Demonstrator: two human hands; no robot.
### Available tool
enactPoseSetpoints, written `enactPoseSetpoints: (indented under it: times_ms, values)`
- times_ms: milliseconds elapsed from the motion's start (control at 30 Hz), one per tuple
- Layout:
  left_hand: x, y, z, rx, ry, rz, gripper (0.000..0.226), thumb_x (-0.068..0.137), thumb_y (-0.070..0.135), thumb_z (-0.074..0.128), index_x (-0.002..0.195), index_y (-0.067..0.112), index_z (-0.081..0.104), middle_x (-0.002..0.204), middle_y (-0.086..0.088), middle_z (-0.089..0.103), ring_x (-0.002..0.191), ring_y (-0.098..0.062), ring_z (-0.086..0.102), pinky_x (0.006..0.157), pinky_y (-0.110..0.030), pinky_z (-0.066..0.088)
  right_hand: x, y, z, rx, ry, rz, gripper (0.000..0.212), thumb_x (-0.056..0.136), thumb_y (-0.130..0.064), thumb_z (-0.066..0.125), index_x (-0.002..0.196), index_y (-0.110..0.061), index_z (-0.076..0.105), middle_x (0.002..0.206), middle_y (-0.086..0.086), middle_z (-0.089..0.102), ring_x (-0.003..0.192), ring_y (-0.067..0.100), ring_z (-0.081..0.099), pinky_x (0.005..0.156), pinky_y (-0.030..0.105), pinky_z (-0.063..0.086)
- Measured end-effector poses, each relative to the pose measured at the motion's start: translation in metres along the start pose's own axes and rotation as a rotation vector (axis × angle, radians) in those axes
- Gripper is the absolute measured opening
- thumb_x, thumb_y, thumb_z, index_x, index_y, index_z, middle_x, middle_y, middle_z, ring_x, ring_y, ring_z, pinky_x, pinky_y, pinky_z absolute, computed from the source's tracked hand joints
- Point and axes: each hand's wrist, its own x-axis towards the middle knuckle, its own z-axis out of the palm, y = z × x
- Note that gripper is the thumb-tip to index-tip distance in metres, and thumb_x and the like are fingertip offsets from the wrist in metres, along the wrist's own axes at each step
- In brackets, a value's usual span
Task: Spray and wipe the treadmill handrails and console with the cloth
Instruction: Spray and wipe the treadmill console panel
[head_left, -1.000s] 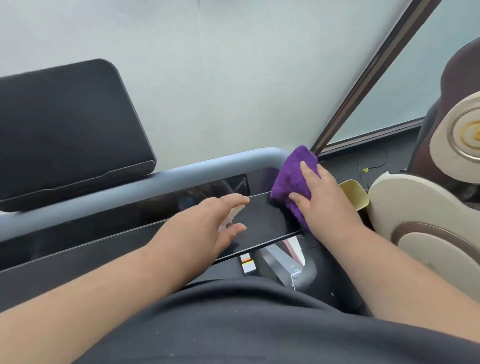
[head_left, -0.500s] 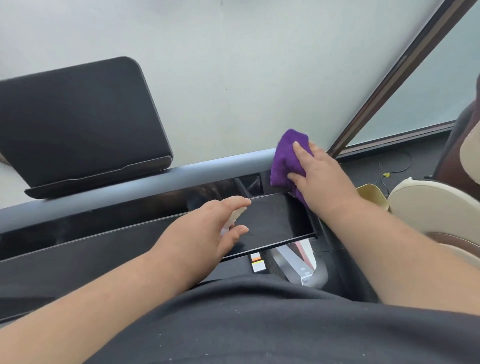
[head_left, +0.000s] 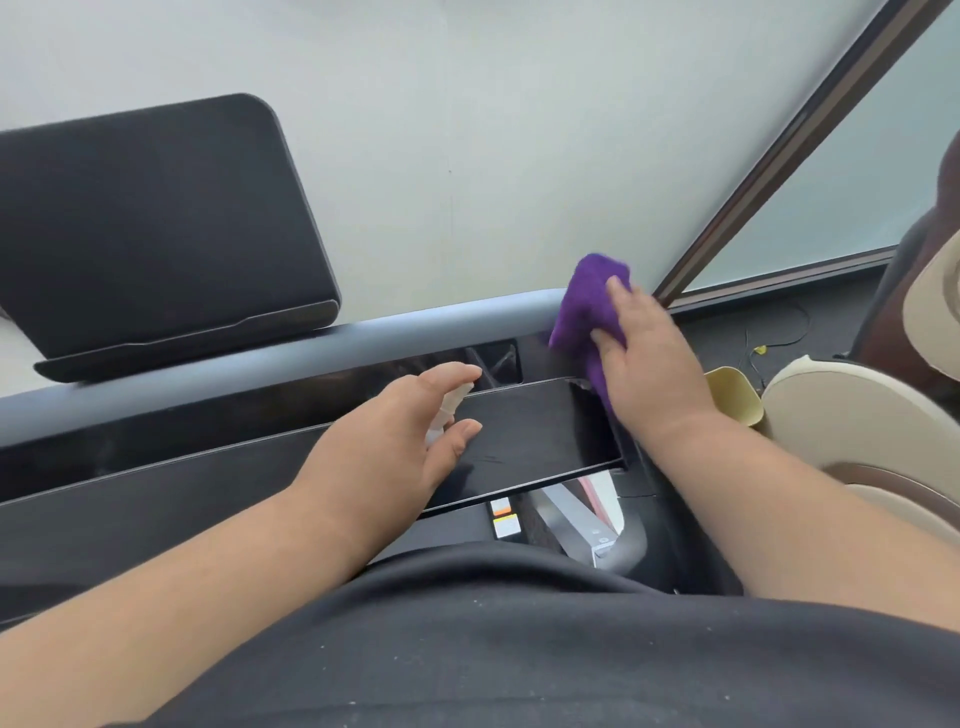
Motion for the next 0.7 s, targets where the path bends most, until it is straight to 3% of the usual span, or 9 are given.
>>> enactPoseSetpoints:
  times_ms: [67,133,167,233,300,367,433,600,700]
  values:
    - [-0.004,0.000,-0.003,0.007,0.018,-0.004,0.044,0.091,0.056,0.047,0.133,0.054,0.032,0.120,0.014,0.061,0.100,-0.006,0.061,0.083,-0.022,0.043,0.012,-0.008,-0.005,0.120,0.049,-0.055,0.056,0.102,-0.021,0.052,0.154,-0.016,0.032,0.158,0.009,0.035,0.145,0.023,0.030,0.116,0.018,0.015]
    - [-0.008,-0.002,-0.006,-0.002,0.037,-0.013,0.044,0.091,0.056,0.047,0.133,0.055,0.032,0.121,0.015,0.061,0.101,-0.005,0.060,0.084,-0.021,0.043,0.011,-0.028,-0.003,0.119,0.051,-0.246,0.056,0.100,-0.021,0.054,0.152,-0.016,0.036,0.155,0.011,0.037,0.141,0.024,0.034,0.114,0.012,0.014]
    - [-0.010,-0.004,-0.008,-0.010,0.044,-0.018,0.044,0.091,0.056,0.047,0.132,0.055,0.033,0.120,0.015,0.061,0.100,-0.005,0.061,0.084,-0.022,0.044,0.010,-0.041,0.003,0.110,0.032,-0.348,0.056,0.098,-0.022,0.056,0.151,-0.016,0.038,0.154,0.014,0.039,0.139,0.028,0.037,0.115,0.014,0.017]
    - [-0.012,-0.005,-0.011,-0.020,0.069,-0.024,0.043,0.091,0.054,0.050,0.131,0.053,0.035,0.117,0.012,0.063,0.098,-0.007,0.062,0.083,-0.025,0.046,0.009,-0.070,0.023,0.053,-0.022,-0.522,0.056,0.096,-0.020,0.060,0.149,-0.018,0.042,0.153,0.019,0.040,0.136,0.036,0.042,0.118,0.034,0.027]
    - [-0.014,-0.006,-0.013,-0.022,0.099,-0.026,0.043,0.090,0.051,0.052,0.131,0.050,0.038,0.116,0.008,0.064,0.097,-0.009,0.062,0.082,-0.026,0.048,0.011,-0.098,0.048,-0.088,-0.136,-0.609,0.061,0.096,-0.021,0.060,0.152,-0.027,0.037,0.156,0.020,0.033,0.141,0.038,0.034,0.117,0.051,0.026]
    - [-0.015,-0.005,-0.013,-0.019,0.124,-0.017,0.044,0.090,0.047,0.055,0.131,0.046,0.040,0.116,0.007,0.065,0.096,-0.006,0.060,0.081,-0.020,0.044,0.014,-0.109,0.071,-0.291,-0.280,-0.617,0.070,0.096,-0.027,0.057,0.155,-0.038,0.022,0.163,0.013,0.016,0.150,0.033,0.015,0.121,0.053,0.011]
    - [-0.016,-0.005,-0.014,-0.021,0.129,-0.013,0.044,0.090,0.046,0.055,0.132,0.045,0.040,0.115,0.007,0.065,0.096,-0.005,0.058,0.081,-0.017,0.042,0.017,-0.105,0.083,-0.376,-0.311,-0.602,0.072,0.096,-0.030,0.055,0.155,-0.042,0.015,0.166,0.008,0.008,0.152,0.029,0.004,0.122,0.051,0.003]
    - [-0.017,-0.005,-0.014,-0.024,0.109,-0.036,0.044,0.089,0.060,0.044,0.131,0.051,0.036,0.109,0.012,0.063,0.093,-0.005,0.056,0.076,-0.019,0.040,0.027,-0.067,0.058,-0.258,-0.214,-0.435,0.054,0.101,-0.031,0.050,0.152,-0.033,0.034,0.161,0.013,0.027,0.148,0.031,0.022,0.120,0.049,0.013]
    - [-0.016,-0.007,-0.012,-0.013,0.091,-0.042,0.044,0.090,0.057,0.047,0.132,0.054,0.034,0.116,0.013,0.062,0.098,-0.004,0.053,0.078,-0.018,0.038,0.035,-0.034,0.033,-0.280,-0.143,-0.286,0.053,0.100,-0.030,0.052,0.151,-0.029,0.038,0.158,0.013,0.032,0.145,0.031,0.028,0.118,0.047,0.020]
